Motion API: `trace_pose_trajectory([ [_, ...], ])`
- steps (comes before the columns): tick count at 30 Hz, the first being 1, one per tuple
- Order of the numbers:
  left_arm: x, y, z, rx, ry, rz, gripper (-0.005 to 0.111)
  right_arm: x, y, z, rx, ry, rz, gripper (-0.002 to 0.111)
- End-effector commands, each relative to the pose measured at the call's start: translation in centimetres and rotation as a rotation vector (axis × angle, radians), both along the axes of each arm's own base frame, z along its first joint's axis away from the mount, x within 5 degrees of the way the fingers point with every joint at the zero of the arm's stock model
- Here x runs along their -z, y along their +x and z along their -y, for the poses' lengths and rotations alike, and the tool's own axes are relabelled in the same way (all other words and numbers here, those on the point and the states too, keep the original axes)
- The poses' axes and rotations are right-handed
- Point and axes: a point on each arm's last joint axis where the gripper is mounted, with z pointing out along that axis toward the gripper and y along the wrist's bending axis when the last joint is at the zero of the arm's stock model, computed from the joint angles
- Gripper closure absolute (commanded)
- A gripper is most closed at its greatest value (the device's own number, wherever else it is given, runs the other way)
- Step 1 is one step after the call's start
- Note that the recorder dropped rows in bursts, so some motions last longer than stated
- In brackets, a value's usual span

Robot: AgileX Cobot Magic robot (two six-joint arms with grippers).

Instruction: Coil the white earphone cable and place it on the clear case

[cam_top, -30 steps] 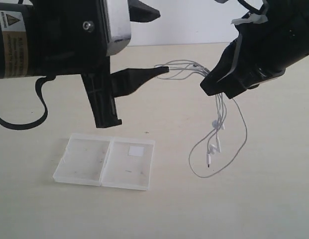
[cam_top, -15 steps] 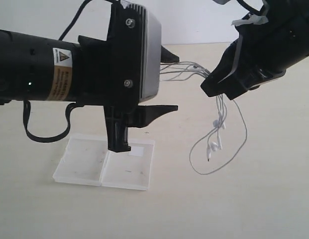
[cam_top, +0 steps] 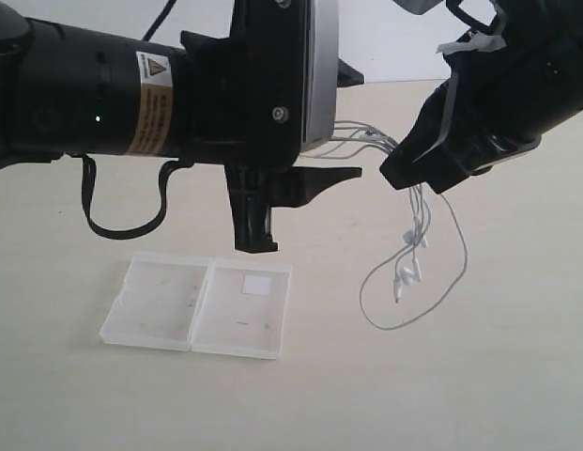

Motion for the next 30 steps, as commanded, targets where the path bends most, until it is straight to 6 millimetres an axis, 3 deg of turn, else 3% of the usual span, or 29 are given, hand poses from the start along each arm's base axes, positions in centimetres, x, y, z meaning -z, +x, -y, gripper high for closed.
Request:
trace_pose_trajectory([
  [1,0.9,0.3,0.5,0.011,0.016,-0.017,0.043,-0.1,0.1,0.1,0.005,0.000,-0.002,0.108],
  [11,0.7,1.2,1.4,0.017,-0.013,-0.027,0.043,0.9,0.6,-0.2,-0.004,-0.022,-0.054,0.108],
  [20,2.3,1.6,1.9,0.030,0.012,-0.066,0.046,0.9,0.6,-0.2,-0.004,-0.022,-0.054,0.108],
  [30,2.4,1.6,2.0,0.042,0.025,-0.053,0.090,0.9,0.7,-0.2,-0.003,-0.021,-0.051,0.108],
])
